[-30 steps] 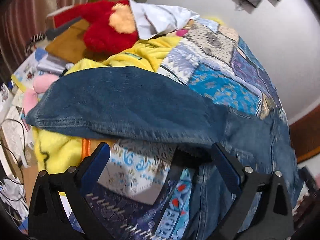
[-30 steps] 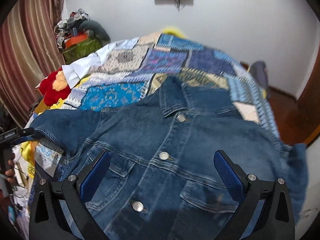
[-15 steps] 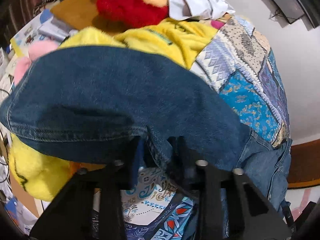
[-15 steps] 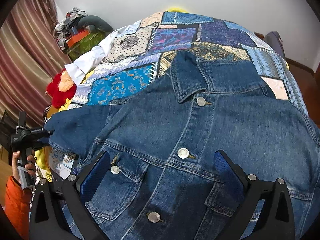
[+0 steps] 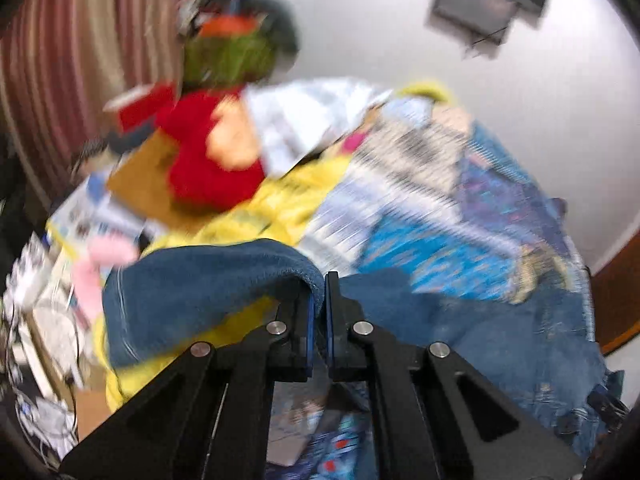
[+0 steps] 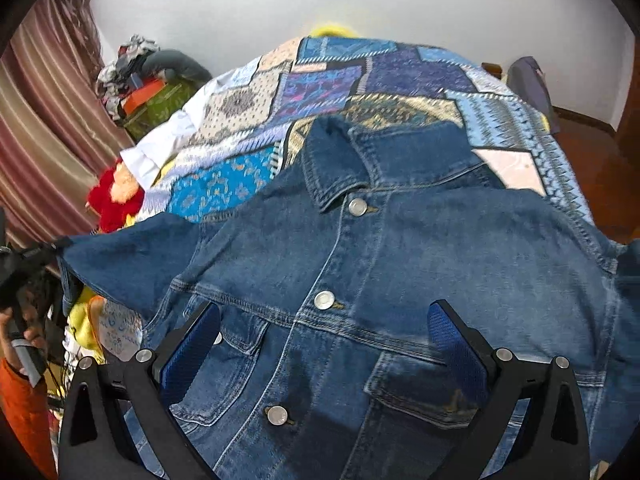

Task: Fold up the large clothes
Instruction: 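Fold the held sleeve across the jacket body with the left tool, then open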

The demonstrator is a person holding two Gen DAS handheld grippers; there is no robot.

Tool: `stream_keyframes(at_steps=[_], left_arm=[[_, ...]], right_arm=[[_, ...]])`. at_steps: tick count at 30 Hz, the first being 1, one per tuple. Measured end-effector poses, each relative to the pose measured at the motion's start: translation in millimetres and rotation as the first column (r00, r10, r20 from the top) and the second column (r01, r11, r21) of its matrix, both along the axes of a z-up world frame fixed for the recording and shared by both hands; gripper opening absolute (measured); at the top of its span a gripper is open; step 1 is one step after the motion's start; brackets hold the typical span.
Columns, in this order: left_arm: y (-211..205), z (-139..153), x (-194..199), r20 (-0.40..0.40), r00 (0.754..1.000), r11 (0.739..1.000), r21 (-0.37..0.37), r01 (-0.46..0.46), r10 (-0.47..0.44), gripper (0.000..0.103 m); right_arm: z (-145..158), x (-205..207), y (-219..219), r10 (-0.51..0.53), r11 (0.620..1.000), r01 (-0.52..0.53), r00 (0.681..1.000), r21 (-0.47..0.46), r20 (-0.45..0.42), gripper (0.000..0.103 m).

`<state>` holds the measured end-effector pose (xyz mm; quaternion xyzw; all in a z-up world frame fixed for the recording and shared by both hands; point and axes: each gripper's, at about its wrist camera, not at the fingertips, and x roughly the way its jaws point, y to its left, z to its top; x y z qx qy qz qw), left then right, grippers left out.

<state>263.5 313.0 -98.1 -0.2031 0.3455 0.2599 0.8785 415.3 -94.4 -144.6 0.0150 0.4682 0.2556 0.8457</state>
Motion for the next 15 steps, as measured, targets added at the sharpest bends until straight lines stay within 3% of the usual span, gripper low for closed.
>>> stream_keyframes(at_steps=[2,4,6,8,11,15], left_arm=[[-25.6,15.6,8.6,0.022,0.998,0.996,0.072,0.052,-0.054,0.003],[-65.4,23.2,27.6,0.010,0.989,0.976,0.161,0.146,-0.149,0.003],[-100.5,13.7,44.0,-0.023,0.965,0.952,0.163,0.260,-0.260,0.003],[-121.4,-6.0,56.8,-0.068,0.944,0.937,0.118,0.328,-0.322,0.003],[-145.2,-58.2,75.6,-0.151,0.897,0.909,-0.041,0.415,-0.416,0.003],[-167.0,-109.2,79.7,-0.218,0.846,0.871,-0.185,0.455,-0.487,0.004]], right_arm=[[6.8,-0.8,-8.1,-0.014,1.000,0.014,1.000,0.014,0.011,0.103],[13.6,-2.1,-16.3,-0.027,0.999,0.026,0.999,0.026,0.022,0.103],[21.7,-4.7,-27.5,-0.042,0.998,0.041,0.999,0.037,0.034,0.103],[26.1,-7.6,-37.0,-0.053,0.998,0.052,0.998,0.041,0.041,0.103],[29.7,-13.3,-51.5,-0.069,0.997,0.067,0.997,0.040,0.047,0.103],[32.7,-19.7,-70.2,-0.084,0.996,0.083,0.995,0.023,0.059,0.103]])
